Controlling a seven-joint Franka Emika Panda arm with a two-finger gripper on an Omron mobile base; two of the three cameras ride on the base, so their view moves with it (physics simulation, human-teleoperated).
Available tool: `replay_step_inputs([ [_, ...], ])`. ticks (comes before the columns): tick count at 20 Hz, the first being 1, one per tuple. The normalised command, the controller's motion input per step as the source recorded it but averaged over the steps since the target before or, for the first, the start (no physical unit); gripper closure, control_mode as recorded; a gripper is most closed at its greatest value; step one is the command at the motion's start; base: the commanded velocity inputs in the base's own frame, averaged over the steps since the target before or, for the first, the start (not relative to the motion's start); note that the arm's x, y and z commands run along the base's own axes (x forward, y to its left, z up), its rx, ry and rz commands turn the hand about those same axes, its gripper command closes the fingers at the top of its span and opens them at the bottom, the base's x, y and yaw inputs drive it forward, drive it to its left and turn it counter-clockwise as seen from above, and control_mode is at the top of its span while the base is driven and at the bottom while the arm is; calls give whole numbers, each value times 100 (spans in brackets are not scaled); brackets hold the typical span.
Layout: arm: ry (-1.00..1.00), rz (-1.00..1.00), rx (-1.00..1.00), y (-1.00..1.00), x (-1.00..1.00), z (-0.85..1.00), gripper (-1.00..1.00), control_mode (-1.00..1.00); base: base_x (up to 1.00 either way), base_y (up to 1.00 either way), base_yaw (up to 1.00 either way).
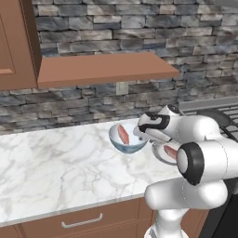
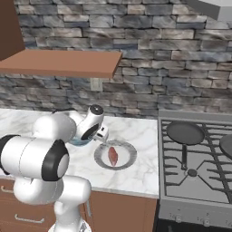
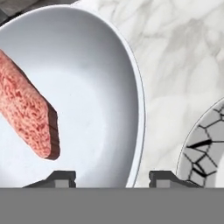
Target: Place one of the steaks on the plate and the other in the bowl. Then place the bowl in the fridge.
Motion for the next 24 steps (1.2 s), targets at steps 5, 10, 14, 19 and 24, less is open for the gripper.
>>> replay_step_inputs([
  [5,0,0,0,0,-2,-12,100,-100,0,0,0],
  [10,-14,-5,0,0,-38,9,100,-100,0,0,0],
  [14,-16,-13,0,0,-38,56,100,-100,0,0,0],
  [19,-1,-20,2,0,-38,47,100,-100,0,0,0],
  [24,8,-36,5,-3,-45,66,100,-100,0,0,0],
])
